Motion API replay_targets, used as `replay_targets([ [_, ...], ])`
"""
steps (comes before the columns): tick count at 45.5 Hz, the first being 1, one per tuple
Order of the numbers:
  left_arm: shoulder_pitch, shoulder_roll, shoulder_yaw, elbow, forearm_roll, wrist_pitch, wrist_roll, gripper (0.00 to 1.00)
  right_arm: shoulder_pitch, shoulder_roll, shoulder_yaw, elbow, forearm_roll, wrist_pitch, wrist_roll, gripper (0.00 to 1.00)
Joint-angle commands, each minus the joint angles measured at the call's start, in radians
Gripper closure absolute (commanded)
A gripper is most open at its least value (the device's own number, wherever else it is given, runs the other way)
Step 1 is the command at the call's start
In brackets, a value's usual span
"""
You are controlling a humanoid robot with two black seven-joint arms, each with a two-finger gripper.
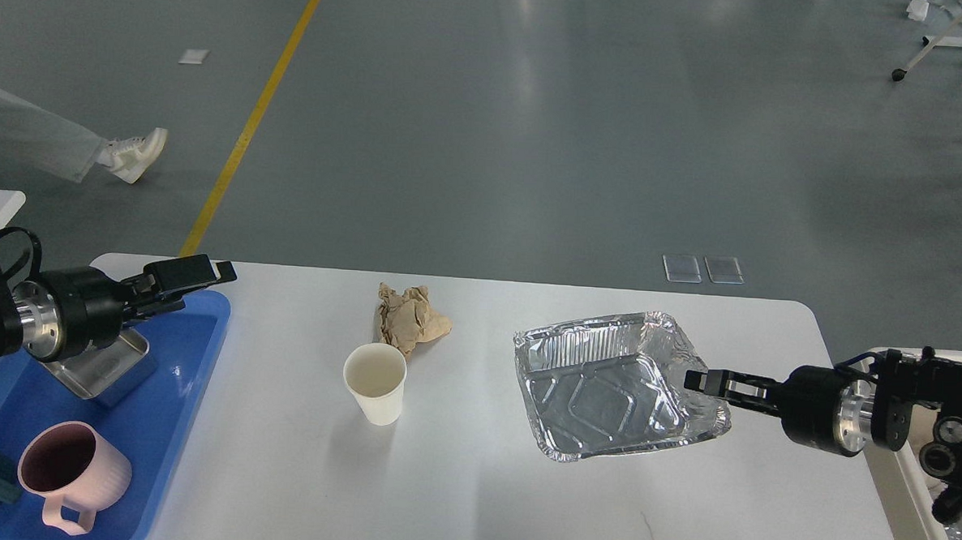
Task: Tidy desktop
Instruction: 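Move the left gripper down past the bin toward the table, then reach the left gripper to the white paper cup and grasp it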
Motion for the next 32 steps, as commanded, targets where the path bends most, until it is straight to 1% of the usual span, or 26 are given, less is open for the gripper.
replay_targets([
  [1,-0.003,0.082,0.002,-0.069,0.052,-0.027,-0.002,0.06,0.002,0.004,0.002,0.000,0.000,0.000,0.000,1.00],
  [10,-0.065,0.157,-0.006,-0.083,0.081,-0.131,-0.010,0.06,0.004,0.007,0.002,0.000,0.000,0.000,-0.001,1.00],
  [14,-0.074,0.165,-0.006,-0.081,0.086,-0.134,-0.008,0.06,0.002,0.009,0.002,0.000,0.000,0.000,-0.001,1.00],
  [19,-0.072,0.142,-0.006,-0.080,0.120,-0.125,-0.008,0.07,0.001,0.020,0.000,-0.006,0.000,0.000,-0.001,1.00],
  [22,-0.063,0.092,-0.001,-0.072,0.149,-0.108,-0.004,0.09,0.001,0.026,-0.001,-0.012,0.000,0.000,-0.001,1.00],
  [25,-0.053,0.009,0.008,-0.054,0.185,-0.074,0.001,0.09,-0.001,0.027,-0.001,-0.012,0.000,0.000,-0.001,1.00],
  [32,-0.042,-0.149,0.092,0.078,0.241,-0.007,0.002,0.10,-0.004,0.030,-0.001,-0.014,0.000,0.000,-0.001,1.00],
])
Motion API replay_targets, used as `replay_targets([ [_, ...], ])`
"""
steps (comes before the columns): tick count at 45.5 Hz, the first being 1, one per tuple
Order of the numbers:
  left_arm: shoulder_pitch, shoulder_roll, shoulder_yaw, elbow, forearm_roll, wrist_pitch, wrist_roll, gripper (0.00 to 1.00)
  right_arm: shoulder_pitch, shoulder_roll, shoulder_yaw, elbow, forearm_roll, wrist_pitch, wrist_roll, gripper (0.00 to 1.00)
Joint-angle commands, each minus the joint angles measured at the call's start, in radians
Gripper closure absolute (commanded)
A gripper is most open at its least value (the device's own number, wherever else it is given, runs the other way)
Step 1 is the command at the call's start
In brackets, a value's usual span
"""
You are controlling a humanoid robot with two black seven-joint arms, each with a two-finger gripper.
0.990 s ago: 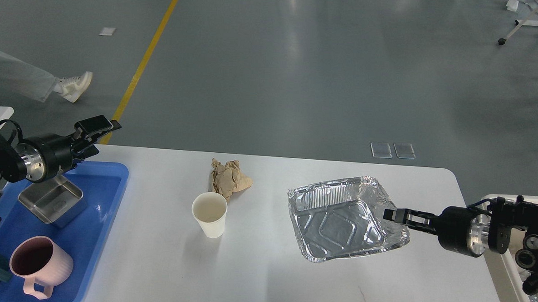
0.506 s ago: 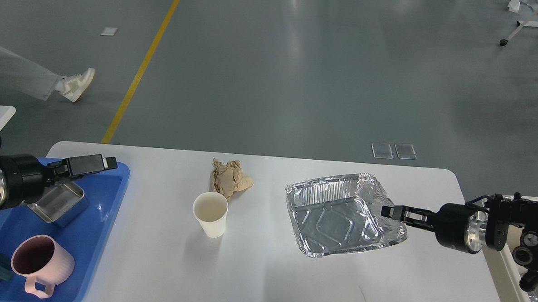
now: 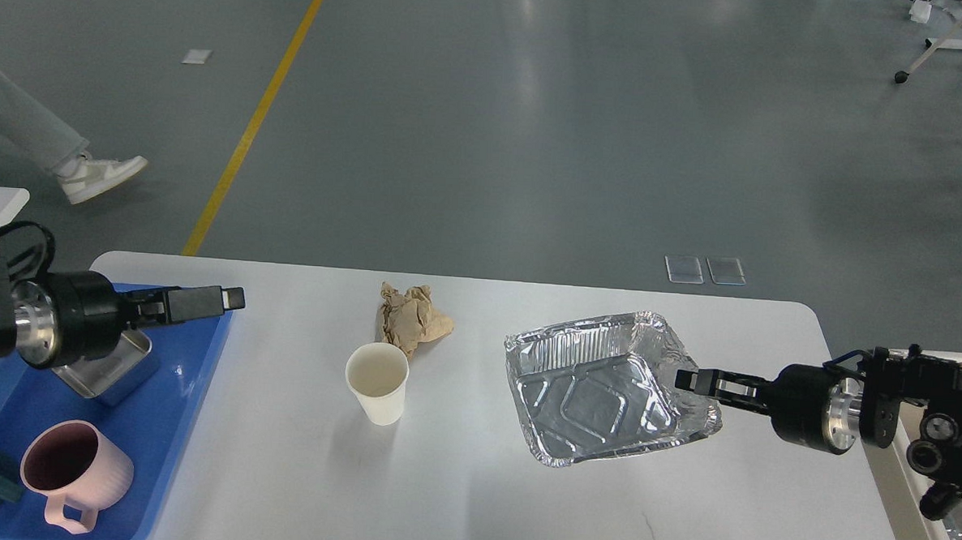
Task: Tidy desktop
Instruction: 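Reach the left gripper to the white paper cup and grasp it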
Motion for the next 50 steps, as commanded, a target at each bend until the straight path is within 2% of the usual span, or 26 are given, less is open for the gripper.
replay_targets([
  [1,0.005,-0.140,0.069,0.118,0.033,0.056,0.001,0.10,-0.004,0.002,0.000,0.000,0.000,0.000,0.000,1.00],
  [8,0.007,-0.324,0.128,0.262,0.051,0.087,0.003,0.12,-0.005,0.009,-0.002,-0.002,0.000,-0.003,0.000,1.00],
  [19,0.004,-0.485,0.204,0.397,0.060,0.122,0.006,0.15,-0.008,0.004,-0.002,-0.003,0.000,-0.003,0.000,1.00],
  [28,-0.001,-0.525,0.222,0.419,0.060,0.136,0.006,0.17,-0.008,0.002,-0.002,-0.005,0.000,-0.003,0.000,1.00],
  [38,-0.004,-0.544,0.222,0.437,0.060,0.136,0.006,0.25,-0.008,0.004,-0.002,-0.005,0.000,-0.003,0.000,1.00],
  [45,-0.004,-0.573,0.222,0.469,0.060,0.134,0.006,0.35,-0.008,0.007,-0.002,-0.005,0.000,-0.003,0.000,1.00],
  [50,-0.004,-0.596,0.230,0.493,0.060,0.129,0.006,0.46,-0.008,0.007,-0.002,-0.005,0.000,-0.003,0.000,1.00],
])
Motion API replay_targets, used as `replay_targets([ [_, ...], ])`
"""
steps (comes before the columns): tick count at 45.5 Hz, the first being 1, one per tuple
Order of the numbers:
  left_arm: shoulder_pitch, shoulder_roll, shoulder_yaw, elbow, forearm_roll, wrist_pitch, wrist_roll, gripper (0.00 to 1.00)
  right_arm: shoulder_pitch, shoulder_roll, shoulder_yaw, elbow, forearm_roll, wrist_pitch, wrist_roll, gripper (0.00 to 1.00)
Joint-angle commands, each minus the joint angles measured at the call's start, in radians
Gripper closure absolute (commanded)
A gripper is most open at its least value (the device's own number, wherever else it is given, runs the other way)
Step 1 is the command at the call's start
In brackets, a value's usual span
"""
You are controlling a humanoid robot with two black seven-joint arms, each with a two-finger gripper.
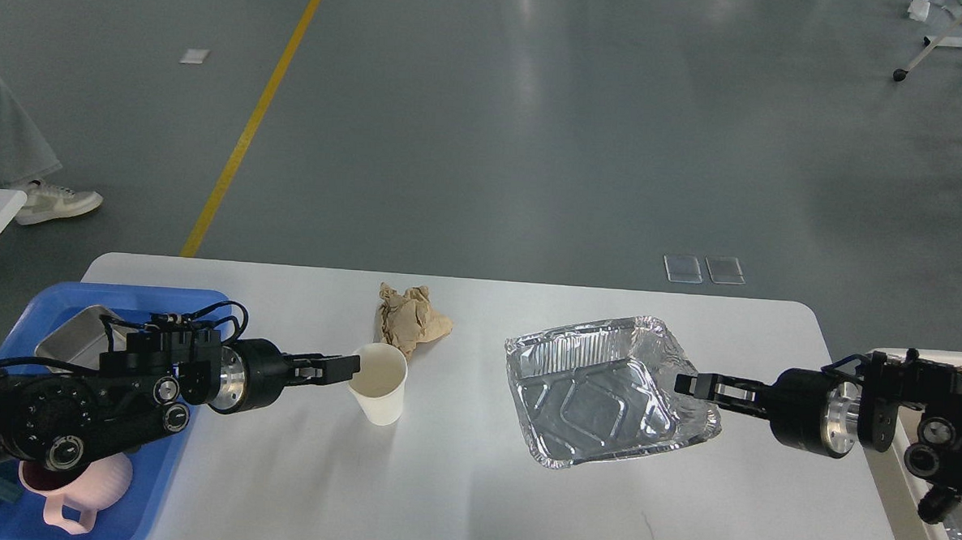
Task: Tidy desktop
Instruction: 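Reach the left gripper to the white paper cup and grasp it, then lift the paper cup with the left gripper over the foil tray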
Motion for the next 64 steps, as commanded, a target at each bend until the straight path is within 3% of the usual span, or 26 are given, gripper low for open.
replay_targets([
  [1,0.000,-0.028,0.014,0.025,0.000,-0.006,0.000,0.48,0.000,0.000,0.000,0.000,0.000,0.000,0.000,1.00],
  [13,-0.005,-0.050,0.044,0.029,0.000,-0.027,0.000,0.84,0.000,-0.001,0.000,0.000,0.000,0.001,0.000,1.00],
  [23,-0.008,-0.048,0.040,0.029,-0.002,-0.057,-0.002,0.92,0.000,-0.003,0.000,0.000,0.001,0.001,0.000,1.00],
  [31,-0.032,-0.034,0.031,0.024,-0.003,-0.103,-0.008,0.97,0.000,-0.003,0.000,0.000,0.001,0.001,0.000,1.00],
  [45,-0.098,0.041,-0.061,0.004,-0.020,-0.216,-0.017,0.98,0.005,-0.001,0.000,0.000,0.001,0.001,-0.001,1.00],
  [64,-0.424,0.038,-0.094,0.004,-0.126,-0.445,-0.020,0.97,0.003,0.016,0.000,0.000,0.001,0.001,0.000,1.00],
])
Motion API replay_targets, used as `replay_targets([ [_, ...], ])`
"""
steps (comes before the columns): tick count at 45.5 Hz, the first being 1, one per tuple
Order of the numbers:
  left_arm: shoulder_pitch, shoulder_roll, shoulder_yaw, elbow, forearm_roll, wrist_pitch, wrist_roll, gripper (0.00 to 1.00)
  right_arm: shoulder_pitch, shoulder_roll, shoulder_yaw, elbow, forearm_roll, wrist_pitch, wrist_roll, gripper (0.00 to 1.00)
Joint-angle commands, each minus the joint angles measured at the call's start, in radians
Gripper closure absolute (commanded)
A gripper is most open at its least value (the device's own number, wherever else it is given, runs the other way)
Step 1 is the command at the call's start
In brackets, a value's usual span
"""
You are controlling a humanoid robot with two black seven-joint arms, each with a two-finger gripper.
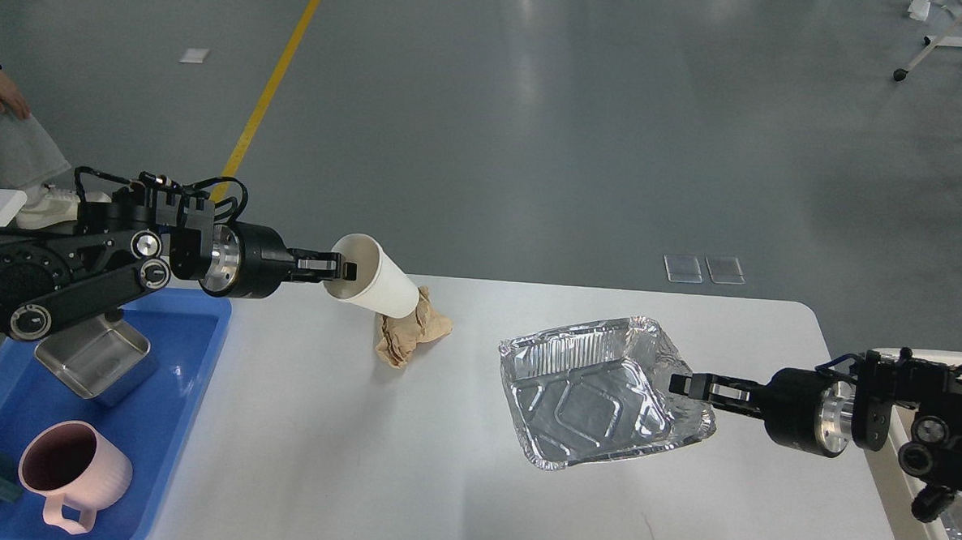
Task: Tidy desktop
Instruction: 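Lift the paper cup with the left gripper over the foil tray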
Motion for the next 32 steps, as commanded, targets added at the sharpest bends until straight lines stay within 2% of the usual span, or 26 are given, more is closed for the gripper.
replay_targets([
  [1,-0.101,-0.034,0.014,0.005,-0.017,-0.074,0.001,0.96,0.001,0.002,0.000,0.000,0.000,0.000,0.001,1.00],
  [11,-0.282,-0.183,0.132,0.012,-0.020,-0.092,0.000,0.96,0.000,0.004,-0.002,0.000,0.000,0.001,0.001,1.00],
  [25,-0.419,-0.386,0.179,0.032,-0.030,-0.134,0.000,0.95,-0.002,0.005,-0.002,0.002,-0.002,0.001,0.001,1.00],
  [32,-0.468,-0.450,0.201,0.046,-0.037,-0.138,0.000,0.95,-0.002,0.008,-0.002,0.002,-0.002,0.001,0.001,1.00],
])
